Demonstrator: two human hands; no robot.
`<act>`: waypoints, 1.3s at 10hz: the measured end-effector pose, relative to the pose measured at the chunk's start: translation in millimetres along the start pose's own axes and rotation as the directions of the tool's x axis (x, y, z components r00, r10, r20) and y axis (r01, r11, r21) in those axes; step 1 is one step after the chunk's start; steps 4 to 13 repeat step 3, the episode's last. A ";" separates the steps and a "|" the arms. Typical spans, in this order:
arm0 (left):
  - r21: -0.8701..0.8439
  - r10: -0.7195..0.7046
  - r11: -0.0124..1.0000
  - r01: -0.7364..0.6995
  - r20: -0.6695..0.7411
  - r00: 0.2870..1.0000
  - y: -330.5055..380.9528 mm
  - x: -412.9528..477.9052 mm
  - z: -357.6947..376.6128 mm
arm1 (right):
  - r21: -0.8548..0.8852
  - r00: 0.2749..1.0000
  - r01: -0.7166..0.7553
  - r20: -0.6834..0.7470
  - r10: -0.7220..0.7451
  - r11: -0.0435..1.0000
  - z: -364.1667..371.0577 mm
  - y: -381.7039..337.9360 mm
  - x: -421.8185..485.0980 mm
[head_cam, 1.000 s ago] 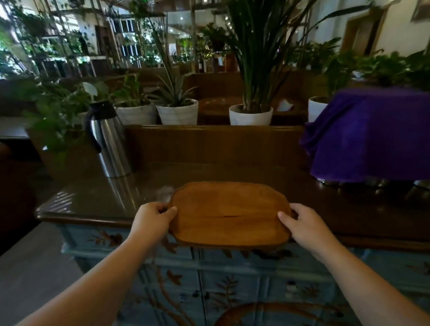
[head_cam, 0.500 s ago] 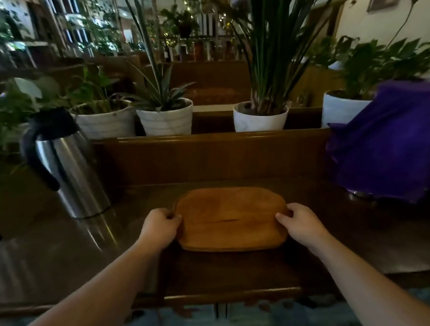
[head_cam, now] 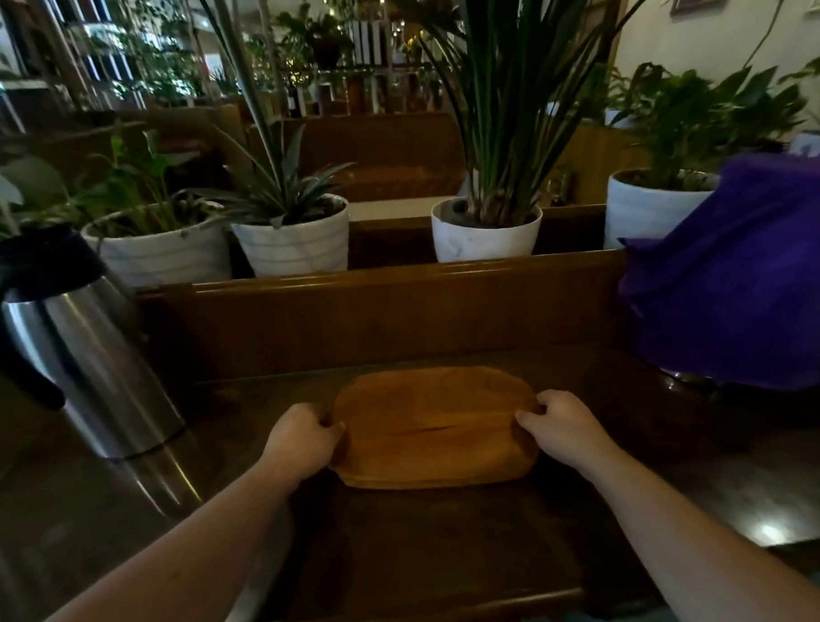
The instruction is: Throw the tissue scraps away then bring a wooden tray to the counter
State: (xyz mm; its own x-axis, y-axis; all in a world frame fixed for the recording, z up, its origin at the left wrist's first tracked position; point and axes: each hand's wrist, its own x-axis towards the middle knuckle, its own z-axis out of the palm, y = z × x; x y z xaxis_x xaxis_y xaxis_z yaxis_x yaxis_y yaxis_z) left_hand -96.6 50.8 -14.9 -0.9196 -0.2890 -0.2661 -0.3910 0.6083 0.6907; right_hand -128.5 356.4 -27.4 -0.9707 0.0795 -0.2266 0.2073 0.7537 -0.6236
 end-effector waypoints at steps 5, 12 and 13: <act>0.494 0.467 0.789 -0.364 -0.098 0.879 34.9 -12.6 -14.1 | -0.342 0.930 0.310 -0.085 -0.358 0.887 -43.4 -30.7 -21.0; 0.494 0.467 0.789 -0.364 -0.098 0.879 34.9 -12.6 -14.1 | -0.342 0.930 0.310 -0.085 -0.358 0.887 -43.4 -30.7 -21.0; 0.494 0.467 0.789 -0.364 -0.098 0.879 34.9 -12.6 -14.1 | -0.342 0.930 0.310 -0.085 -0.358 0.887 -43.4 -30.7 -21.0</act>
